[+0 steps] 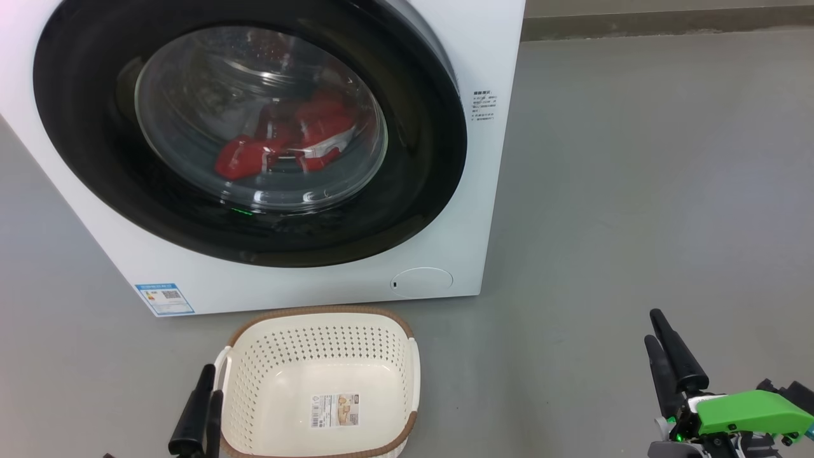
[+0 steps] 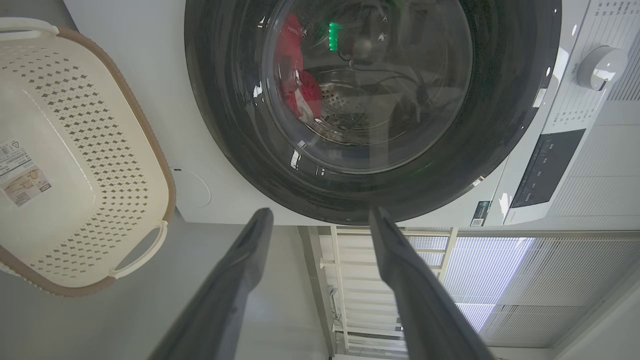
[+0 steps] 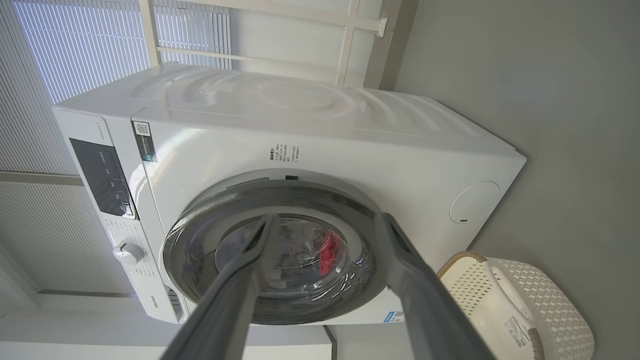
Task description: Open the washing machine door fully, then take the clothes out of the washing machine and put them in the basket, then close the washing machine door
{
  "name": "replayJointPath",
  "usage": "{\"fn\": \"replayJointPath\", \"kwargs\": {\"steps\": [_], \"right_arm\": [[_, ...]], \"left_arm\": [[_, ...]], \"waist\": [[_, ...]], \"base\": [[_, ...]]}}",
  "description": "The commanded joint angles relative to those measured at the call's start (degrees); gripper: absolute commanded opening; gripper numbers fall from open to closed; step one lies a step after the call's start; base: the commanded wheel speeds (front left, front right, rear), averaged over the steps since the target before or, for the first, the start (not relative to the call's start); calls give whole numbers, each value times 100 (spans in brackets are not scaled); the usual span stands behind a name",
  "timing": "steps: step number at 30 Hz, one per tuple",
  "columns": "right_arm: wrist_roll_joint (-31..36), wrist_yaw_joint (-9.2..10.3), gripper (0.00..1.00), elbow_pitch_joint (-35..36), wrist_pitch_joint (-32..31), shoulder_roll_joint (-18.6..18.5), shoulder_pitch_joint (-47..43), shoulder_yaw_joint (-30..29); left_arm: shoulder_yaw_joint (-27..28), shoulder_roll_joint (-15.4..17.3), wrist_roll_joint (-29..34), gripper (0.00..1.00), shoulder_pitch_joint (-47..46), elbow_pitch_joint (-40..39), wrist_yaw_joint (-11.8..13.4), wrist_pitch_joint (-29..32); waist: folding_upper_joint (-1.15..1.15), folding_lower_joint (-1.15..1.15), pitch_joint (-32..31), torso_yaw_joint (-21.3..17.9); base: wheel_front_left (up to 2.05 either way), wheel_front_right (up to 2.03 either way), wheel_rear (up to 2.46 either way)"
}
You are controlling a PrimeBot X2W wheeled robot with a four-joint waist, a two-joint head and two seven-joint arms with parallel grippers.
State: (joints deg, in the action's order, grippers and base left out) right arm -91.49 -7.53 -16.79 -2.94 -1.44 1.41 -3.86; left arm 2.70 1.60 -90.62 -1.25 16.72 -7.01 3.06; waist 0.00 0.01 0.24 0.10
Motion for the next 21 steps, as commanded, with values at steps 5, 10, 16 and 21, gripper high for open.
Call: {"fn": "replayJointPath", "kwargs": {"steps": [5, 10, 16, 21], "right_arm": [[185, 1, 100, 253, 142, -134, 346, 181], [318, 1, 100, 332, 238, -178, 397, 317], [627, 1, 100, 425, 343, -236, 465, 436], [1186, 2, 100, 430, 428, -314, 514, 588]], "left_arm": [[-3, 143, 195, 100, -248, -254, -11, -147], [-34, 175, 390, 100, -270, -310, -13, -246], [-75, 222, 731, 100, -294, -338, -16, -356], [-71, 244, 1135, 100, -321, -347, 10, -443]], "waist": [[0, -1, 2, 6], [0, -1, 3, 9], [0, -1, 7, 9], [0, -1, 10, 11]], "base": [[0, 0, 0], [0, 0, 0], [0, 0, 0], [0, 0, 0]]}}
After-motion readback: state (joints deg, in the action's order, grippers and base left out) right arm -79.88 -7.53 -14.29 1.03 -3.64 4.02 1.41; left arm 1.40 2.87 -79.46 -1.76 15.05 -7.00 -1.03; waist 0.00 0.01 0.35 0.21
